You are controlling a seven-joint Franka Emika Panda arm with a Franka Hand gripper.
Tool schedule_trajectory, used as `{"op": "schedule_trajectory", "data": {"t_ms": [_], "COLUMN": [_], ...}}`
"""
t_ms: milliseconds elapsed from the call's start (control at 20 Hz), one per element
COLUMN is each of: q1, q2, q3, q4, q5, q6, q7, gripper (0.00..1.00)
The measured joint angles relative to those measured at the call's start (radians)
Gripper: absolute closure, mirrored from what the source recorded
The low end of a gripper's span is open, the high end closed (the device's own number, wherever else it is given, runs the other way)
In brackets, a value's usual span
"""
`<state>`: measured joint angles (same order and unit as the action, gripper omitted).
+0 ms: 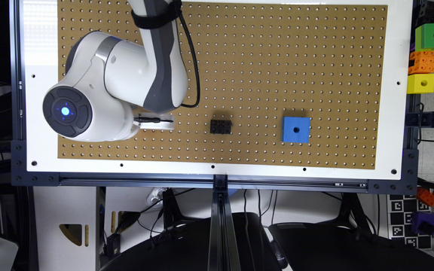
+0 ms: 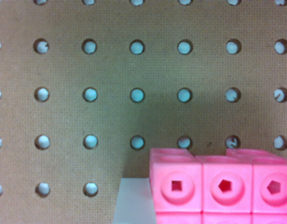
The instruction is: Pick up pink block.
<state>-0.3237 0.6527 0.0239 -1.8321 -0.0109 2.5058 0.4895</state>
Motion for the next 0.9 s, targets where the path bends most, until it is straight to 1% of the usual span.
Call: {"op": "schedule_trajectory", "data": {"t_ms": [350, 450, 600, 900], "q1": [0.000, 0.000, 0.000, 0.000], "q2": [0.000, -0.010, -0.034, -0.106], "q3": [0.000, 0.000, 0.000, 0.000], "q4": [0.000, 0.000, 0.000, 0.000], "q5": [0.0000, 0.0000, 0.0000, 0.0000], "q6": [0.000, -0.005, -0.025, -0.098], "q7": [0.000, 0.000, 0.000, 0.000], "gripper": [1.00, 1.00, 1.00, 1.00]}}
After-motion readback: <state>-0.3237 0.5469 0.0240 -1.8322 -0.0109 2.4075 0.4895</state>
